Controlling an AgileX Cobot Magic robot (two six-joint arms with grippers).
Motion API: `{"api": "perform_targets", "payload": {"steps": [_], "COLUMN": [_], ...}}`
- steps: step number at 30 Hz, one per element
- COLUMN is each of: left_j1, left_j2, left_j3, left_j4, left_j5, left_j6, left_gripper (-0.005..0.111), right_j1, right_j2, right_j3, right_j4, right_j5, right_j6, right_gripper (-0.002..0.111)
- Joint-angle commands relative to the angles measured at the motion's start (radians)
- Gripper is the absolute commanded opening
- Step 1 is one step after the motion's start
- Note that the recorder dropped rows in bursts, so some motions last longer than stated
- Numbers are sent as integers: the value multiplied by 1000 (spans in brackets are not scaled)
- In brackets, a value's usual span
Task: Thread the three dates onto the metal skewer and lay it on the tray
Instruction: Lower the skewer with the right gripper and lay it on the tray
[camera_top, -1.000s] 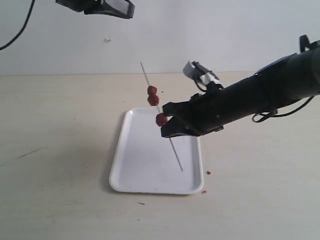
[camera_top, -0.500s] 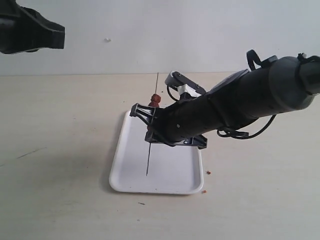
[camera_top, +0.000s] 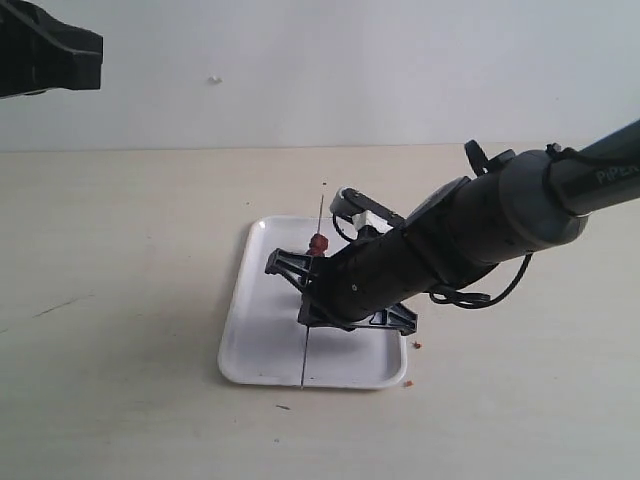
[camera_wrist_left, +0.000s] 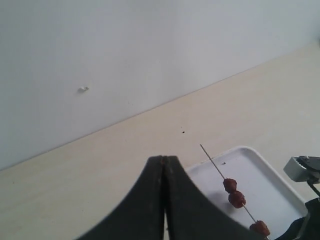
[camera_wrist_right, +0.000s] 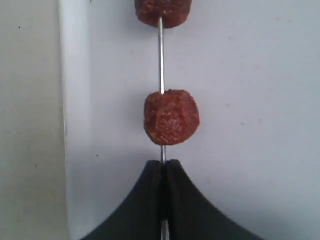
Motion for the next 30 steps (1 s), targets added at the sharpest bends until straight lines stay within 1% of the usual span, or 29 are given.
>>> {"api": "perform_targets", "payload": {"steps": [1, 2, 3, 4, 5, 7, 8, 9, 12, 17, 20, 23, 24, 26, 27, 29, 30], "left_j1": [1, 1, 1, 1, 1, 1, 1, 1, 1, 1, 1, 1, 1, 1, 1, 1, 1], "left_j2": [-8, -8, -8, -8, -8, -8, -13, -21, -93, -246, -407, -547, -600, -693, -741, -834, -878], "left_j3": [6, 6, 6, 6, 6, 6, 6, 6, 35, 113, 181, 245, 269, 311, 333, 372, 394], "left_j4": [-2, -2, -2, -2, -2, -2, -2, -2, -2, -2, -13, -18, -31, -44, -52, -67, -71], "left_j5": [6, 6, 10, 10, 11, 13, 14, 19, 18, -34, -87, -110, -115, -119, -119, -119, -119], "left_j6": [2, 2, 2, 2, 2, 2, 2, 2, 7, 7, 5, 0, 0, 0, 0, 0, 0], "left_gripper": [0, 0, 0, 0, 0, 0, 0, 0, 0, 0, 0, 0, 0, 0, 0, 0, 0], "right_j1": [3, 3, 3, 3, 3, 3, 3, 3, 3, 3, 3, 3, 3, 3, 3, 3, 3], "right_j2": [2, 2, 2, 2, 2, 2, 2, 2, 0, -42, -103, -169, -194, -242, -272, -314, -342], "right_j3": [2, 2, 2, 2, 2, 2, 2, 2, 2, 2, 2, 2, 2, 2, 2, 2, 2], "right_j4": [-41, -44, -44, -44, -44, -44, -44, -44, -44, -156, -238, -299, -347, -422, -473, -535, -550], "right_j5": [2, 2, 2, 2, 4, 6, 6, 6, 15, 20, 29, 26, 28, 32, 36, 41, 41], "right_j6": [-12, -12, -12, -12, -12, -12, -12, -12, -18, -15, -8, -13, -20, -20, -20, -20, -18], "right_gripper": [1, 2, 7, 15, 19, 33, 37, 38, 38, 38, 38, 38, 36, 29, 21, 10, 3]}}
